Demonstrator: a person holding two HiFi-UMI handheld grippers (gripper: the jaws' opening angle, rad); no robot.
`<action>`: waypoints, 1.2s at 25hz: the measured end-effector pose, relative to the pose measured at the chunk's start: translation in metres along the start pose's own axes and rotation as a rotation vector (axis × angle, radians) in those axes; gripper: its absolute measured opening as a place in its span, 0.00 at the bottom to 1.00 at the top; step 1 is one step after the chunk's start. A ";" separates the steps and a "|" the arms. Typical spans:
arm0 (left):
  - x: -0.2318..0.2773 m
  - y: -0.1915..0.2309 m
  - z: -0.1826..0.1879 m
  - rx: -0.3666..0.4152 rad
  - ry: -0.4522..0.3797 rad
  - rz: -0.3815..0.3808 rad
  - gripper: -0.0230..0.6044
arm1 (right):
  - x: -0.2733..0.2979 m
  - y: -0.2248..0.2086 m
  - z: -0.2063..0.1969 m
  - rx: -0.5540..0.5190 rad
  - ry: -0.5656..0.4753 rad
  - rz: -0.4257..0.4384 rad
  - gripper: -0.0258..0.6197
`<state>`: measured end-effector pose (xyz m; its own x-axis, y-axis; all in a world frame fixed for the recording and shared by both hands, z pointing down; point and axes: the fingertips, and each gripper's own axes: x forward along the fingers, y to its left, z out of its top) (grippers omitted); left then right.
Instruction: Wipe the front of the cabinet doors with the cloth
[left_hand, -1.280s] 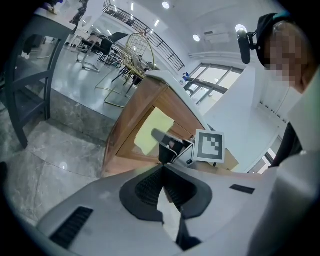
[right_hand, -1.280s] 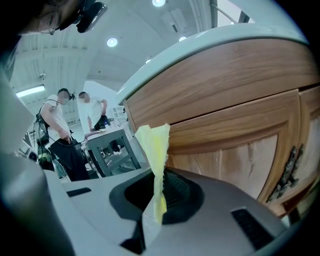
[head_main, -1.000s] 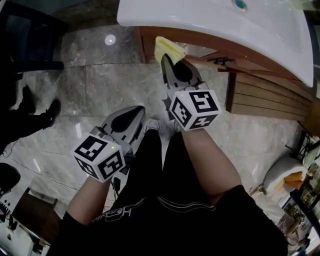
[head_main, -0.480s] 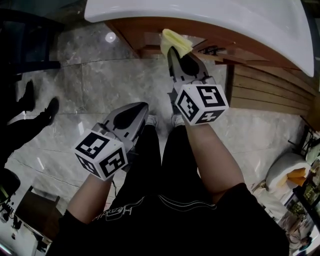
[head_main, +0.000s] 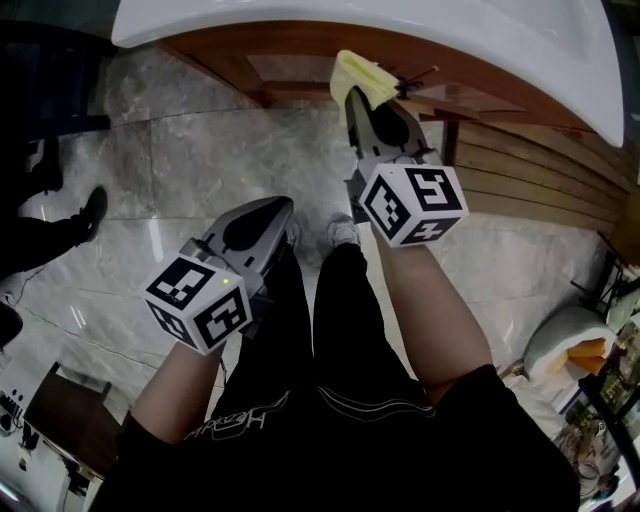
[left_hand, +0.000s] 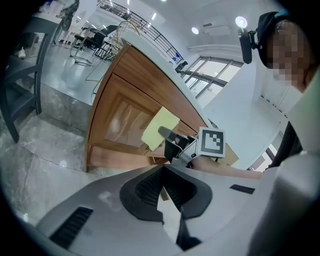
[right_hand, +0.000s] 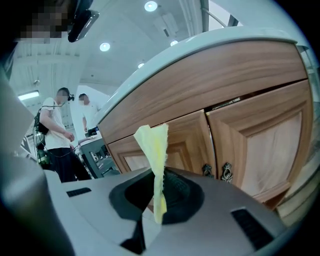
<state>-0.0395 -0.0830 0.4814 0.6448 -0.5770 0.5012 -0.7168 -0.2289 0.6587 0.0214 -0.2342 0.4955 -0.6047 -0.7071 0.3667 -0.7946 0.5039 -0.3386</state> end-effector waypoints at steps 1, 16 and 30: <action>0.003 -0.003 0.000 -0.003 -0.002 0.002 0.05 | -0.003 -0.005 0.002 -0.002 0.000 0.000 0.10; 0.050 -0.042 -0.011 0.002 0.030 -0.004 0.05 | -0.048 -0.078 0.015 0.018 -0.023 -0.058 0.10; 0.054 -0.026 -0.004 0.014 0.045 -0.004 0.05 | -0.060 -0.082 -0.004 0.005 -0.024 -0.102 0.10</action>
<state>0.0146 -0.1051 0.4934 0.6588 -0.5402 0.5236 -0.7176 -0.2420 0.6531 0.1228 -0.2313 0.5046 -0.5190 -0.7661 0.3790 -0.8517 0.4263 -0.3047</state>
